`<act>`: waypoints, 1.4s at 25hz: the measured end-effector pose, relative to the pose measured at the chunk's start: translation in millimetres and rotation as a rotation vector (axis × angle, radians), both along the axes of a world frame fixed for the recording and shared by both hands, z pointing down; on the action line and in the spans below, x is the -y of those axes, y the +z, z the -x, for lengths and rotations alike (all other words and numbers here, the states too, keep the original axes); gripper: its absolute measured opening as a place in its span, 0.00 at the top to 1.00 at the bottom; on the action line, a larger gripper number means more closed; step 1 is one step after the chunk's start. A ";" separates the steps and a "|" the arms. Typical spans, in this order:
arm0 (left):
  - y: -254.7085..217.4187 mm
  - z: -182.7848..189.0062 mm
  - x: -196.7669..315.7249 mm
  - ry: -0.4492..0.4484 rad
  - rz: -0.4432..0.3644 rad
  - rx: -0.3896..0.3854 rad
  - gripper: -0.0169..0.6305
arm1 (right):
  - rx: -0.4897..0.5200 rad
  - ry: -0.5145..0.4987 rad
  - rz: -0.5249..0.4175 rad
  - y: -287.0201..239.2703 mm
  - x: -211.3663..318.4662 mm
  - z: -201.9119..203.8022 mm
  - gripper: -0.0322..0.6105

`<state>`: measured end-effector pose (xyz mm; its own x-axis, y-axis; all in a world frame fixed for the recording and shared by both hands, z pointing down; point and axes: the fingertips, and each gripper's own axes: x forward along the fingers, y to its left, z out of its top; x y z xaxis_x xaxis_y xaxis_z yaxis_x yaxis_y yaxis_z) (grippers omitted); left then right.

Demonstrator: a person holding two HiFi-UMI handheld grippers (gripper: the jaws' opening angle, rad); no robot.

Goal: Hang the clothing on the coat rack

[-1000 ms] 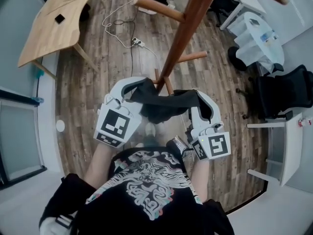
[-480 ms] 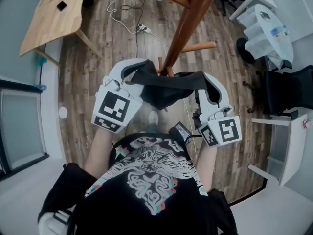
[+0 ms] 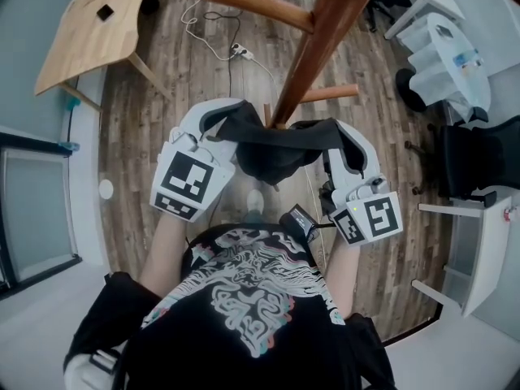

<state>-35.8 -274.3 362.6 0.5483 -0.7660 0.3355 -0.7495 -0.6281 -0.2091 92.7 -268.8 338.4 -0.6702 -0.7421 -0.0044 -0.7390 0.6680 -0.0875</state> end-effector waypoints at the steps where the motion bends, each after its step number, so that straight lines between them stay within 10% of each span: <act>1: -2.6 0.3 1.9 -0.002 -0.003 -0.004 0.98 | 0.005 -0.004 -0.003 -2.6 2.0 0.3 0.91; 35: 77.5 -5.7 31.7 -0.083 0.181 0.017 0.98 | -0.134 -0.134 0.096 78.5 35.2 12.8 0.91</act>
